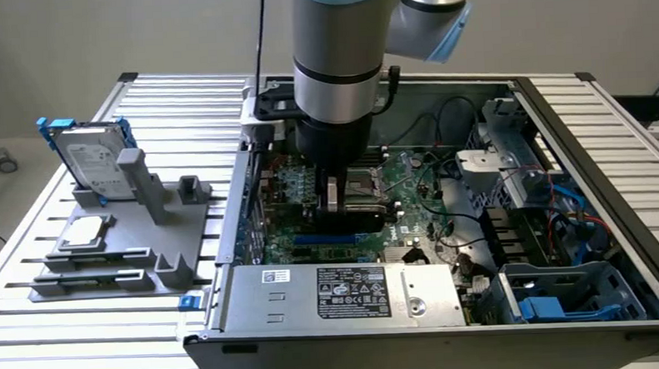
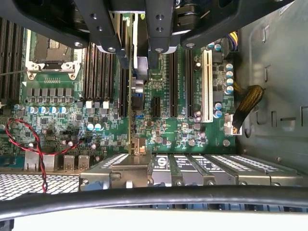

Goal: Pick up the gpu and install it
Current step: 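Insert the gpu into the slot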

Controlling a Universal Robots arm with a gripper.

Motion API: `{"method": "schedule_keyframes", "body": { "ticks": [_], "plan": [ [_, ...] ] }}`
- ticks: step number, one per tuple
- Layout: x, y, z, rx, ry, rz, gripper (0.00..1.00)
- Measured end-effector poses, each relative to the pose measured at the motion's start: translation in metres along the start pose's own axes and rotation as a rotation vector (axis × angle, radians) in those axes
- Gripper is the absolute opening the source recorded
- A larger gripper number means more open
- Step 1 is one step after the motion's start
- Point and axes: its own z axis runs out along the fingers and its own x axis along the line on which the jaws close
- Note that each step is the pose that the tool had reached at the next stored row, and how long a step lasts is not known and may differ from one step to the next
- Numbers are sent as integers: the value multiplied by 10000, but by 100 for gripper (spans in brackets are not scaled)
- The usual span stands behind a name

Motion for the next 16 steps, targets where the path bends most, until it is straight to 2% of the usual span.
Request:
{"method": "schedule_keyframes", "body": {
  "ticks": [6, 16],
  "plan": [
    [1, 0, 11, -28, -2, 21, 26],
    [3, 9, 24, -32, -7, 148, 26]
  ]
}}
